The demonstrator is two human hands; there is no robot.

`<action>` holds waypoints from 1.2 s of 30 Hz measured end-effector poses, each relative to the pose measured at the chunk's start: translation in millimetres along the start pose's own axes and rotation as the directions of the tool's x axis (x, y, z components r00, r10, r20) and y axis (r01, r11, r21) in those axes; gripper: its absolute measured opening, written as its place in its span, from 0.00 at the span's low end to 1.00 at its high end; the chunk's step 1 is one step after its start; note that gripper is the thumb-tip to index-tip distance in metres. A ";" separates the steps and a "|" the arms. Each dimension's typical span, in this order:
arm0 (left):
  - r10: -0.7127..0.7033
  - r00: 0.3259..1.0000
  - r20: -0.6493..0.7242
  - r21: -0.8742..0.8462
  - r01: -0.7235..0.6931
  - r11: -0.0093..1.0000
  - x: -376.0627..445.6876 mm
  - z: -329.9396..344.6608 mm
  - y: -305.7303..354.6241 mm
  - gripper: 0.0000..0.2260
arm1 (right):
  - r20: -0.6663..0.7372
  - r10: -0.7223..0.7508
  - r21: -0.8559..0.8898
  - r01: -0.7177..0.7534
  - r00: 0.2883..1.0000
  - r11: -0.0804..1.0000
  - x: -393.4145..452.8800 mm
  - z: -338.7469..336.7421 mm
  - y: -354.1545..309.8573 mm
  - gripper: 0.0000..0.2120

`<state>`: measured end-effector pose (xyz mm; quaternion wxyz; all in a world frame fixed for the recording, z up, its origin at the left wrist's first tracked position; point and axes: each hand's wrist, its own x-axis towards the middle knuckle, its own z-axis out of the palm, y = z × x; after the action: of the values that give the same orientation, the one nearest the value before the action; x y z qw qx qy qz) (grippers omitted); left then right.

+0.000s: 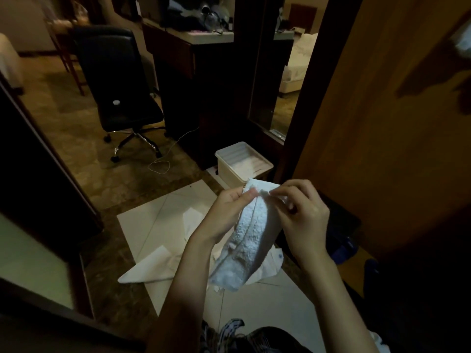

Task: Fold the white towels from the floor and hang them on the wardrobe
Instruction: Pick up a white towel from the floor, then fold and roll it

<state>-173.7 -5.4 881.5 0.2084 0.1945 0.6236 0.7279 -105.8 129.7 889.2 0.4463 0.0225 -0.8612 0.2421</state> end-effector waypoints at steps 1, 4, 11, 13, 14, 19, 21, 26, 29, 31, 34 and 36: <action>-0.002 1.000 -0.004 -0.004 0.002 1.000 0.2 0.3 0.1 0.11 | -0.011 -0.009 0.001 0.009 1.000 1.000 0.3 0.4 0.6 0.03; 0.014 0.999 -0.029 0.021 -0.013 1.000 -0.2 0.7 -0.2 0.11 | 0.003 -0.045 0.003 0.045 0.999 0.999 2.1 -2.8 0.9 0.07; 0.044 0.997 -0.071 0.069 -0.039 0.997 2.9 3.5 -1.3 0.11 | 0.189 -0.031 0.125 0.008 0.981 0.992 6.9 -11.2 2.4 0.04; 0.049 0.998 -0.043 0.068 -0.046 0.997 2.9 5.1 -0.2 0.10 | 0.162 0.034 0.121 -0.054 0.986 0.991 7.4 -9.7 3.4 0.03; 0.051 0.998 -0.027 0.073 -0.049 0.996 2.6 6.0 0.6 0.10 | 0.144 0.059 0.121 -0.077 0.988 0.990 7.8 -9.3 3.5 0.04; 0.085 0.996 0.040 0.124 -0.089 0.988 3.2 11.1 3.9 0.10 | 0.092 0.179 0.171 -0.193 0.980 0.966 11.0 -10.6 -1.8 0.02; 0.099 0.994 0.056 0.119 -0.105 0.987 4.0 12.0 3.2 0.11 | 0.080 0.225 0.208 -0.237 0.971 0.949 12.4 -11.1 -5.1 0.02; 0.130 0.987 0.098 0.121 -0.141 0.983 4.8 12.8 1.5 0.16 | 0.070 0.277 0.226 -0.286 0.958 0.931 14.1 -11.6 -6.5 0.02; 0.118 0.989 0.087 0.110 -0.127 0.986 3.8 12.9 0.9 0.11 | 0.099 0.232 0.180 -0.247 0.968 0.952 13.5 -12.2 -4.8 0.03; 0.110 0.991 0.080 0.101 -0.118 0.988 3.7 13.5 -0.4 0.12 | 0.102 0.212 0.163 -0.226 0.972 0.960 12.4 -12.5 -4.7 0.03; 0.114 0.991 0.072 0.068 -0.119 0.991 3.8 16.6 0.4 0.13 | 0.079 0.149 0.096 -0.157 0.986 0.983 11.3 -12.8 -6.2 0.05; 0.108 0.991 0.073 0.053 -0.112 0.992 4.0 17.4 1.2 0.12 | 0.064 0.085 0.028 -0.087 0.994 0.996 12.0 -13.7 -7.0 0.06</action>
<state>-167.7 11.1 885.3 0.1839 0.2600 0.6248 0.7129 -100.8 131.7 908.0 0.4078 -0.0001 -0.8711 0.2736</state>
